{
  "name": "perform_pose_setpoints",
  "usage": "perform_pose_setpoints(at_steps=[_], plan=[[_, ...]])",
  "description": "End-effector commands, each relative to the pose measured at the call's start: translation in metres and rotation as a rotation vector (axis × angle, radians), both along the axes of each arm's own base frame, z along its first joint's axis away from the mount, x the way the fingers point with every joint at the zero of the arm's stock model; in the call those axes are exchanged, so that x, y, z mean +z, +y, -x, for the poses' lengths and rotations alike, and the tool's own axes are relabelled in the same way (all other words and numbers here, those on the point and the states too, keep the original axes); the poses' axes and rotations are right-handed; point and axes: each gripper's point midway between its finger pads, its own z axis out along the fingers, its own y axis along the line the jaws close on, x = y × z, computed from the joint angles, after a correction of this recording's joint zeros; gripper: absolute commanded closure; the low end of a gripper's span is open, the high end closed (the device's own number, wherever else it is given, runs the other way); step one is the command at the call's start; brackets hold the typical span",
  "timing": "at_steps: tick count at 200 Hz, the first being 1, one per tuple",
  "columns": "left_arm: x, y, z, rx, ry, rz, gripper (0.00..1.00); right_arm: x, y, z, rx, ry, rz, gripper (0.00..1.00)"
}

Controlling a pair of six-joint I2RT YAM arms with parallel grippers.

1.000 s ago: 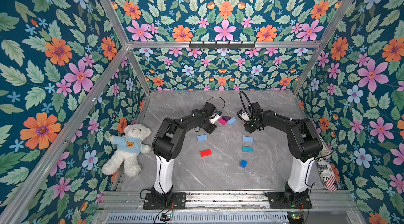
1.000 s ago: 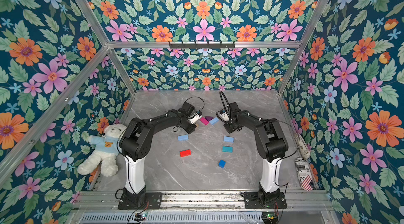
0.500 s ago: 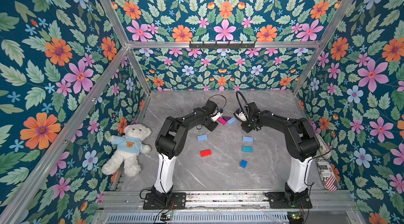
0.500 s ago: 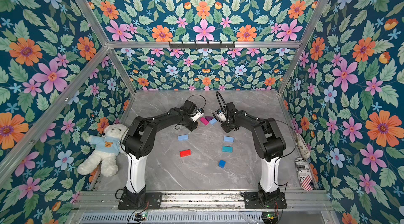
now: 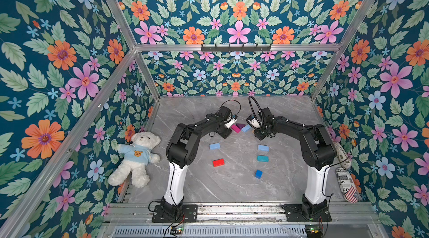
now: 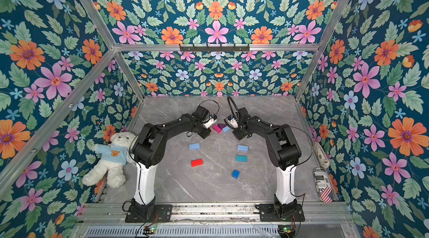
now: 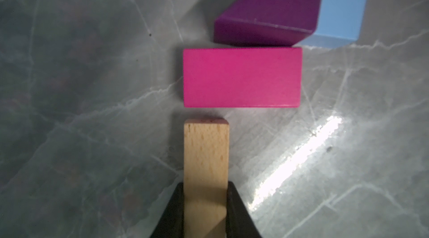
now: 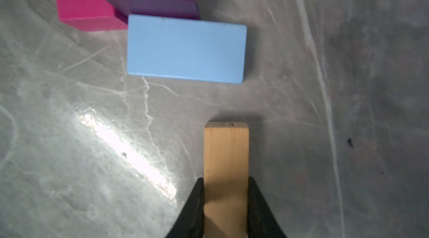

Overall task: Assemble a heart with building blocks
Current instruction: Assemble the building block at the center of the board.

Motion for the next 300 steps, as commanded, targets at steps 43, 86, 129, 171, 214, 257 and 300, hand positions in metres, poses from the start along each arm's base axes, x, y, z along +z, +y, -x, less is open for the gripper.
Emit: perform_pose_setpoints(at_steps=[43, 86, 129, 171, 214, 257, 300], plan=[[-0.025, 0.021, 0.020, -0.010, 0.087, -0.110, 0.76, -0.021, -0.009, 0.016, 0.015, 0.098, 0.068, 0.77], [-0.025, 0.021, 0.019, -0.012, 0.082, -0.112, 0.76, -0.023, -0.008, 0.013, 0.012, 0.102, 0.071, 0.77], [-0.026, 0.021, 0.019, -0.014, 0.082, -0.111, 0.76, -0.023, -0.007, 0.010, 0.010, 0.105, 0.071, 0.77], [-0.026, 0.020, 0.019, -0.014, 0.081, -0.110, 0.76, -0.023, -0.006, 0.009, 0.009, 0.106, 0.071, 0.78], [-0.026, 0.020, 0.018, -0.014, 0.081, -0.110, 0.76, -0.024, -0.006, 0.009, 0.007, 0.108, 0.070, 0.78], [-0.028, 0.020, 0.019, -0.011, 0.087, -0.107, 0.76, -0.025, -0.006, 0.009, 0.001, 0.106, 0.070, 0.78], [-0.028, 0.021, 0.021, -0.010, 0.089, -0.109, 0.76, -0.025, -0.005, 0.008, -0.002, 0.104, 0.063, 0.78]])
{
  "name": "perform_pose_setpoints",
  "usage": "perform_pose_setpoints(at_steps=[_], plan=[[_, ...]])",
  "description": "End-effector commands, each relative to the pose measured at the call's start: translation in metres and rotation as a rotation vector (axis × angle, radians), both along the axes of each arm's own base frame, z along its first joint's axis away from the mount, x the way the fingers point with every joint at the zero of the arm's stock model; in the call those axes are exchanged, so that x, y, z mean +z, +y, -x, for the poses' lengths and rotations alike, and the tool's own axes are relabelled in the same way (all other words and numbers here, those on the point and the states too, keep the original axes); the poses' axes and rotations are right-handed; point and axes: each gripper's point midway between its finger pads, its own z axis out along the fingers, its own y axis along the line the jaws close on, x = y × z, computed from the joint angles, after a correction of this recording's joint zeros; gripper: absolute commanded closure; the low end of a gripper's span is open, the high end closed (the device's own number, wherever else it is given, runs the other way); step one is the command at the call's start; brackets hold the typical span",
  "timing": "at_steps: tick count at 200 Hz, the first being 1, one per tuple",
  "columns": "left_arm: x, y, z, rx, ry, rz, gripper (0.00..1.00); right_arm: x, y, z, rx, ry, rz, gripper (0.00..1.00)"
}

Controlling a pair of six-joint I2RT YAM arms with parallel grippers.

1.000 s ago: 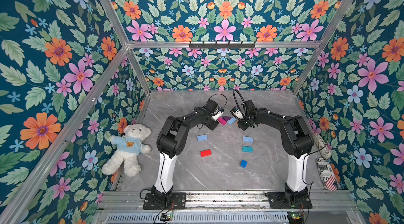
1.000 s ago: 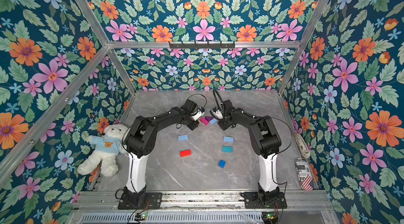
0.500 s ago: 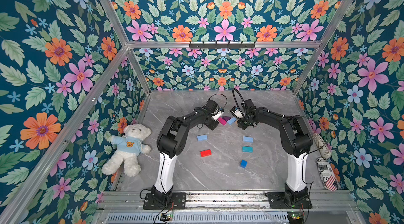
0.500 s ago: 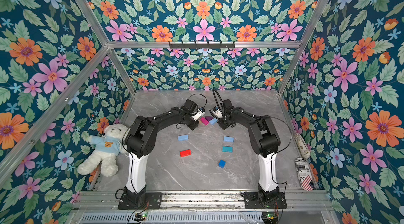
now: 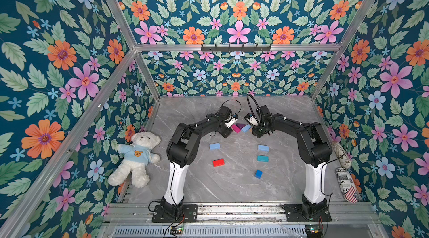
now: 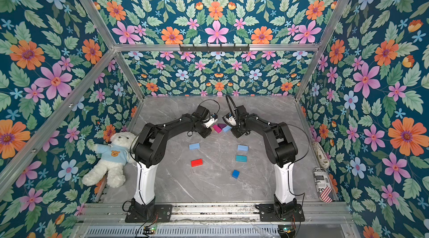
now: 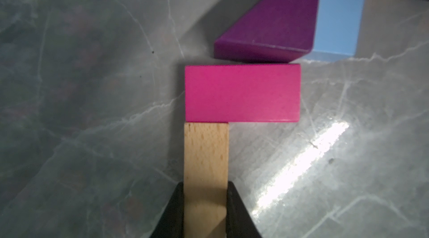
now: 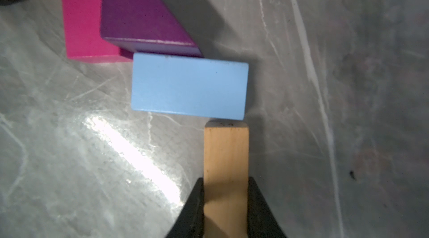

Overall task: Assemble a heart with building blocks
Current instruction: Assemble the building block at the center of the board.

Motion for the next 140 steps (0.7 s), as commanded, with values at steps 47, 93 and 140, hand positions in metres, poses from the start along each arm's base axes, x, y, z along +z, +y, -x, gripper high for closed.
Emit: perform_pose_setpoints(at_steps=[47, 93, 140], plan=[[-0.0275, 0.0253, 0.0269, 0.012, 0.112, -0.117, 0.76, -0.0234, -0.0149, 0.0215, -0.011, 0.097, 0.075, 0.78], [-0.0273, 0.0259, 0.0275, 0.014, 0.109, -0.117, 0.76, -0.0227, -0.0134, 0.0194, -0.011, 0.093, 0.071, 0.78], [-0.0271, 0.0263, 0.0276, 0.016, 0.107, -0.116, 0.76, -0.0234, -0.0129, 0.0191, -0.016, 0.095, 0.066, 0.78]])
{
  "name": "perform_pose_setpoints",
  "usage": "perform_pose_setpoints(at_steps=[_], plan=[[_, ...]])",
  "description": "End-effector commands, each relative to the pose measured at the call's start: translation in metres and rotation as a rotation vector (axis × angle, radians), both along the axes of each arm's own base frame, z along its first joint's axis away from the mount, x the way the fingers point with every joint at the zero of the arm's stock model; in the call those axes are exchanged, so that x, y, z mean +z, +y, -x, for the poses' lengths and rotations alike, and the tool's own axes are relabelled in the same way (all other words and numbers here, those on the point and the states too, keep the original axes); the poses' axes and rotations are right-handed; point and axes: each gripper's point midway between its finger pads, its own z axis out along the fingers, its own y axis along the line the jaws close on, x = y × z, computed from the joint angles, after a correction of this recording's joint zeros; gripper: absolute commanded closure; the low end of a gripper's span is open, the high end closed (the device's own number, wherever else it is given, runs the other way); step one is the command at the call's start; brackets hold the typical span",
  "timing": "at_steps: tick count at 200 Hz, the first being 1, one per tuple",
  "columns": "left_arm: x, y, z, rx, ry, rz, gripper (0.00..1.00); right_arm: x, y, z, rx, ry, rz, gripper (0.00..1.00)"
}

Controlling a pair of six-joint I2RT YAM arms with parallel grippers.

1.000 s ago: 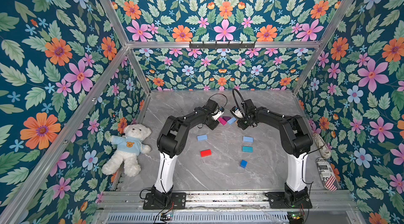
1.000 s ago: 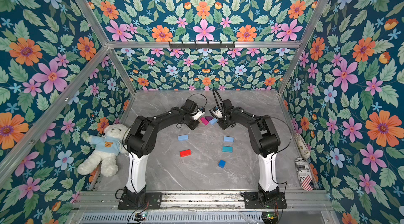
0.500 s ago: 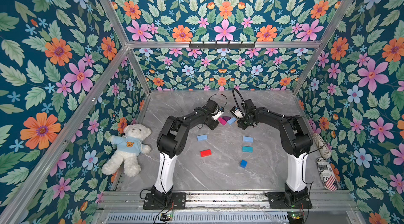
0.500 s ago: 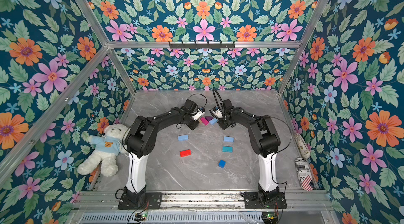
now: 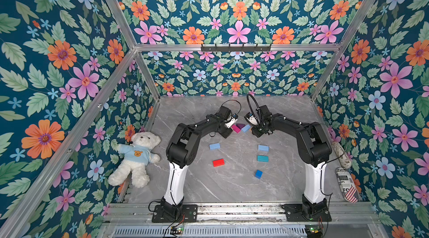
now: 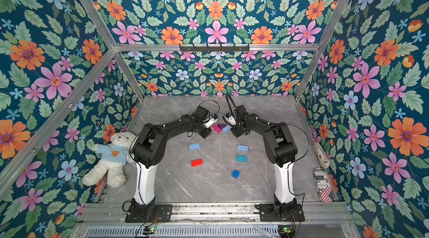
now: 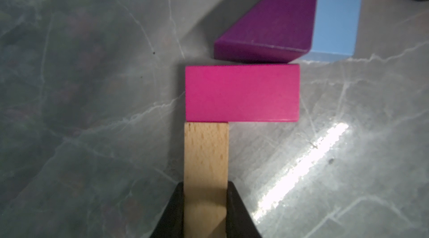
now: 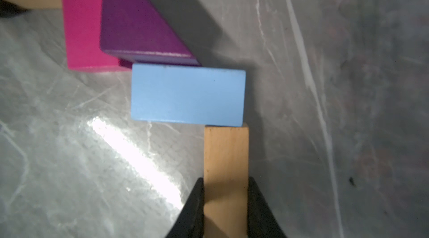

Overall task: Assemble a heart with building blocks
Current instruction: Assemble the building block at the center of the board, then pick up the building block from the center of the board.

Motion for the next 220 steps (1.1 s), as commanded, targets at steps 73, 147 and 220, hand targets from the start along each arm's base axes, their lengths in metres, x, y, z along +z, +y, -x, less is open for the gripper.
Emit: perform_pose_setpoints(at_steps=[73, 147, 220], plan=[[-0.028, 0.029, 0.029, 0.018, 0.118, -0.135, 0.72, -0.027, -0.018, 0.029, -0.005, 0.132, 0.090, 0.77], [-0.025, 0.035, 0.032, 0.027, 0.094, -0.143, 0.14, -0.032, -0.022, 0.045, -0.002, 0.174, 0.087, 0.29], [0.019, 0.044, 0.029, 0.048, 0.004, -0.132, 0.06, 0.000, -0.018, 0.039, -0.010, 0.095, 0.023, 0.01]])
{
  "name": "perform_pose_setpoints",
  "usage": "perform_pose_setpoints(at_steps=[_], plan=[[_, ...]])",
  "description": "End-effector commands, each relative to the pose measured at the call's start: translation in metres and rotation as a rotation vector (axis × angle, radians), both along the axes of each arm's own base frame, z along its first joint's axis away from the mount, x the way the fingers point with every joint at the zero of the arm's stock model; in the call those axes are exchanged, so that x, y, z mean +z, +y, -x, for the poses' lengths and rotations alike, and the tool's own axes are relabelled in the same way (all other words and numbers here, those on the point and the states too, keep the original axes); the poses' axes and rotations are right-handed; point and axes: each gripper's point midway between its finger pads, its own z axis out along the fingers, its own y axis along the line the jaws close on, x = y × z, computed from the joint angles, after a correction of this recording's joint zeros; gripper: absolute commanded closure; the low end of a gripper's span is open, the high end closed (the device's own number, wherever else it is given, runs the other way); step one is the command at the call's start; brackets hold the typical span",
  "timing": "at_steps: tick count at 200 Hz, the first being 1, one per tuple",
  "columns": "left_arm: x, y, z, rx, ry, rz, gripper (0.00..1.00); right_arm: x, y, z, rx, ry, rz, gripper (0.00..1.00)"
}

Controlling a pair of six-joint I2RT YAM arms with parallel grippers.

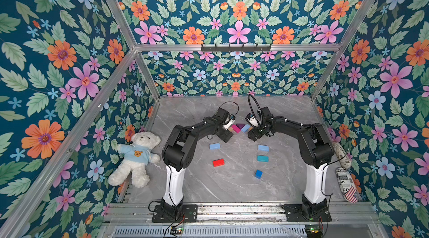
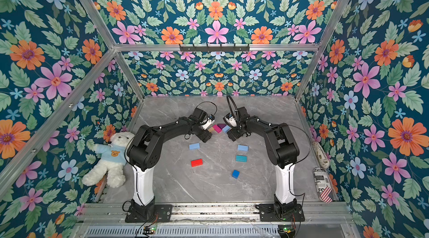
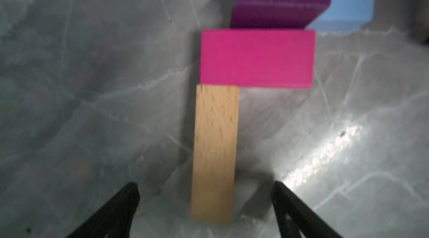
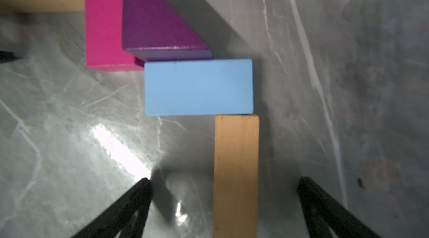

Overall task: Assemble a heart with building blocks
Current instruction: Pick up the building block from the center of the board.

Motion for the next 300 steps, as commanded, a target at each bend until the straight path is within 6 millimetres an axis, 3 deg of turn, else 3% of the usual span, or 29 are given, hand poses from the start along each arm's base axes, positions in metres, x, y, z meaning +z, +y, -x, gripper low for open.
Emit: perform_pose_setpoints(at_steps=[1, 26, 44, 72, 95, 140, 208, 241, 270, 300], plan=[[0.007, 0.023, 0.016, 0.009, 0.031, -0.094, 0.06, -0.004, -0.015, 0.028, -0.011, 0.102, 0.056, 0.01], [0.037, 0.034, 0.018, 0.011, -0.010, -0.092, 0.06, 0.030, -0.016, 0.028, 0.007, 0.047, 0.046, 0.01], [0.049, 0.046, 0.030, -0.020, -0.033, -0.119, 0.06, 0.046, -0.025, 0.042, 0.051, 0.033, 0.073, 0.01], [0.039, 0.057, 0.065, -0.101, 0.074, -0.148, 0.09, 0.054, -0.042, 0.067, 0.106, -0.018, 0.106, 0.03], [0.028, 0.057, 0.081, -0.130, 0.115, -0.134, 0.11, 0.042, -0.051, 0.079, 0.125, -0.011, 0.144, 0.06], [0.015, 0.060, 0.089, -0.137, 0.138, -0.136, 0.15, 0.026, -0.055, 0.078, 0.114, 0.002, 0.180, 0.17], [-0.002, 0.060, 0.083, -0.130, 0.135, -0.157, 0.22, 0.010, -0.055, 0.082, 0.112, 0.023, 0.196, 0.19], [-0.010, 0.060, 0.085, -0.128, 0.144, -0.155, 0.34, 0.004, -0.056, 0.084, 0.112, 0.046, 0.205, 0.24], [-0.016, 0.062, 0.090, -0.116, 0.159, -0.151, 0.48, -0.002, -0.053, 0.093, 0.125, 0.073, 0.198, 0.33], [-0.015, 0.056, 0.094, -0.101, 0.167, -0.130, 0.58, -0.010, -0.051, 0.102, 0.142, 0.099, 0.200, 0.56]])
